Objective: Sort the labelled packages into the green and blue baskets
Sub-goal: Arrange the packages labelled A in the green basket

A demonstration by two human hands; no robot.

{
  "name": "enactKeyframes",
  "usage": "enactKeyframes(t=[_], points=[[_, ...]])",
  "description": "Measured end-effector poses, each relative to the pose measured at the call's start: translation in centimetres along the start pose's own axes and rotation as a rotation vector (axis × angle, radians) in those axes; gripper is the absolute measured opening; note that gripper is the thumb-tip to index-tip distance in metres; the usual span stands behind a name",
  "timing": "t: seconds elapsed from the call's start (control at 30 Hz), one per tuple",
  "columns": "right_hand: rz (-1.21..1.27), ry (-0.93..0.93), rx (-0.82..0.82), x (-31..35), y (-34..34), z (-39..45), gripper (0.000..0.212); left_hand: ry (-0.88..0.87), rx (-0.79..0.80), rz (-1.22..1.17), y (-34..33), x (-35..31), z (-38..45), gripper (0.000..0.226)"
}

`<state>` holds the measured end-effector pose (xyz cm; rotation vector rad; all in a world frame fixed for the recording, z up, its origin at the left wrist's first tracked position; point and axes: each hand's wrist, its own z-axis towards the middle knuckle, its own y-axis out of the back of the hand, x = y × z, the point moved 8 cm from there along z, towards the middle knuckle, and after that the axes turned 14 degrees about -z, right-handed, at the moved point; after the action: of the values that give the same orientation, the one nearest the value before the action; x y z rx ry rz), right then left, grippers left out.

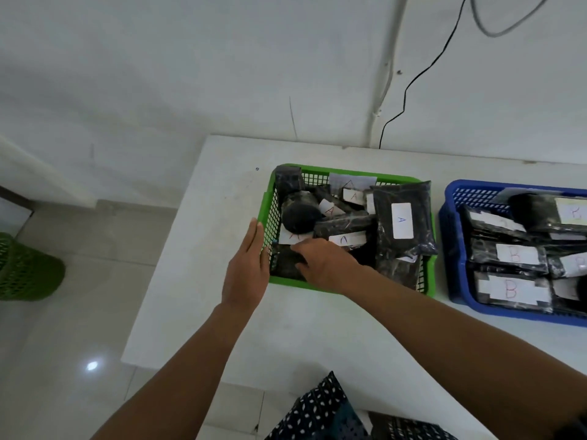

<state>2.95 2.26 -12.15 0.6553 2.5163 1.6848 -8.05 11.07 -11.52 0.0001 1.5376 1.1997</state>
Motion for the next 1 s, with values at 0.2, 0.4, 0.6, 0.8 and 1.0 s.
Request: enactKeyframes(t=[0.2,0.4,0.6,0.8,1.0], points=[[-0.001,-0.132,0.103,-0.3,-1.8,1.7,0.047,-0.034,-0.058,-0.095,0.3,0.4,-0.2,0.049],[0.146,-0.244,-0.011,-1.0,-1.3,1.7,0.039,-0.057,-0.072,-0.120,0.6,0.0,-0.1,0.049],[0.418,-0.381,0.046,-1.9,-1.9,1.8,0.026,0.047,-0.133,-0.142,1.1,1.2,2.0,0.045],[0.543,-0.358,0.088,-2.5,-2.0,1.8,0.068,0.053,-0.123,-0.132,0.7,1.2,2.7,0.044],[0.250,-0.055,-0.133,-1.5,0.7,1.7,0.049,0.055,-0.129,-0.129,0.4,1.3,2.6,0.045]])
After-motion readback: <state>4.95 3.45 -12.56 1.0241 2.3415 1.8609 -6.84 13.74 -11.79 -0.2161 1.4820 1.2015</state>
